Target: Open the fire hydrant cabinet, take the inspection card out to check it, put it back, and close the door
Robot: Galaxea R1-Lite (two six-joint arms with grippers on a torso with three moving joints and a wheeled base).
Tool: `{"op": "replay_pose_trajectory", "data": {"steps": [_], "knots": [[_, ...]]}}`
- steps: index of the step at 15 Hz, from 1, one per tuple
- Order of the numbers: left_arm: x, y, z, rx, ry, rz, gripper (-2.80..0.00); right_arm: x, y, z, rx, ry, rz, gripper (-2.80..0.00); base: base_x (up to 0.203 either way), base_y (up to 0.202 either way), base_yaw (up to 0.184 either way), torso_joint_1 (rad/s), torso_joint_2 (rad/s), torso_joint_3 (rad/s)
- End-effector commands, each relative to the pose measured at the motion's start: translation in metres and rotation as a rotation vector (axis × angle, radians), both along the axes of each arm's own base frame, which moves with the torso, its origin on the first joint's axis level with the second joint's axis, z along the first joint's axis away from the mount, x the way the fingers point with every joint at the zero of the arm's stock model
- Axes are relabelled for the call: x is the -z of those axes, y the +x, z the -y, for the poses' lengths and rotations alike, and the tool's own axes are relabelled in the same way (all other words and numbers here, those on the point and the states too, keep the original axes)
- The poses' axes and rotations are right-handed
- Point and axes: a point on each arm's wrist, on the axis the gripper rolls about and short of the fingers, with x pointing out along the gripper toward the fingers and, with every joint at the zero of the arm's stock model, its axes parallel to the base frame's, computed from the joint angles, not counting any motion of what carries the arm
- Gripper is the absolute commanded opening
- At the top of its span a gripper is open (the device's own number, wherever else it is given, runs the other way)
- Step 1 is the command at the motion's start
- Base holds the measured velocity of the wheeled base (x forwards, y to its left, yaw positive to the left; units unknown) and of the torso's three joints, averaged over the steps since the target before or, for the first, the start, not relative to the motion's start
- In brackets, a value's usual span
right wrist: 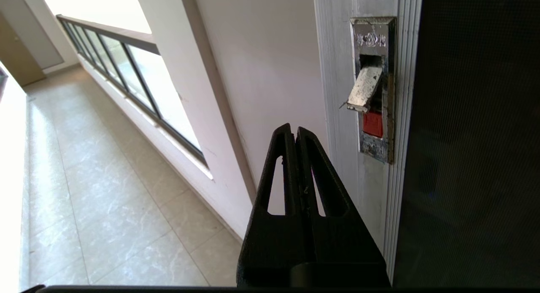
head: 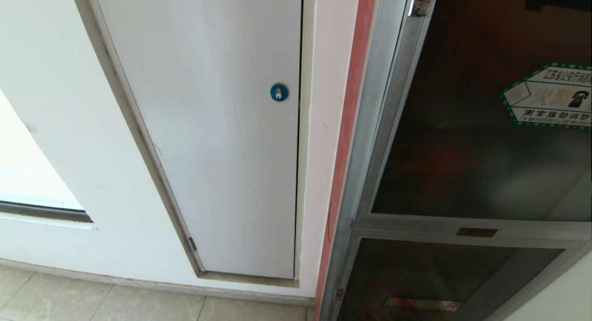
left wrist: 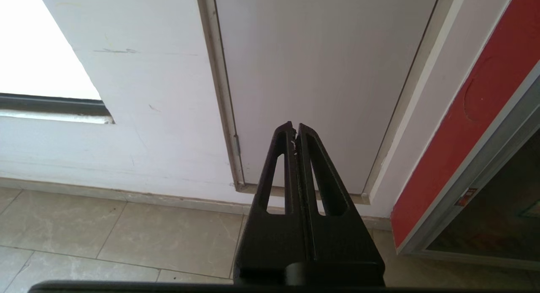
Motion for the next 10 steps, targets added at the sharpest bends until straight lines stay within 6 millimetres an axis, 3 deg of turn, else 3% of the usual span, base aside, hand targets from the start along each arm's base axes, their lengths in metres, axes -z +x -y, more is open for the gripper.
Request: {"op": "replay_pose_trajectory", "data": {"steps": [1,10], "knots": [[0.001,0.0,0.0,0.0,0.0,-0.005,-2.8,-0.001,0.002,-0.001,-0.003,0.002,0.005,-2.8,0.0,0.0,0.0,0.0,0.0,0.0],[0.001,0.0,0.0,0.0,0.0,-0.005,-2.8,0.0,0.031,-0.008,-0.003,0.0,-0.002,-2.8,0.0,0.0,0.0,0.0,0.0,0.0]]}}
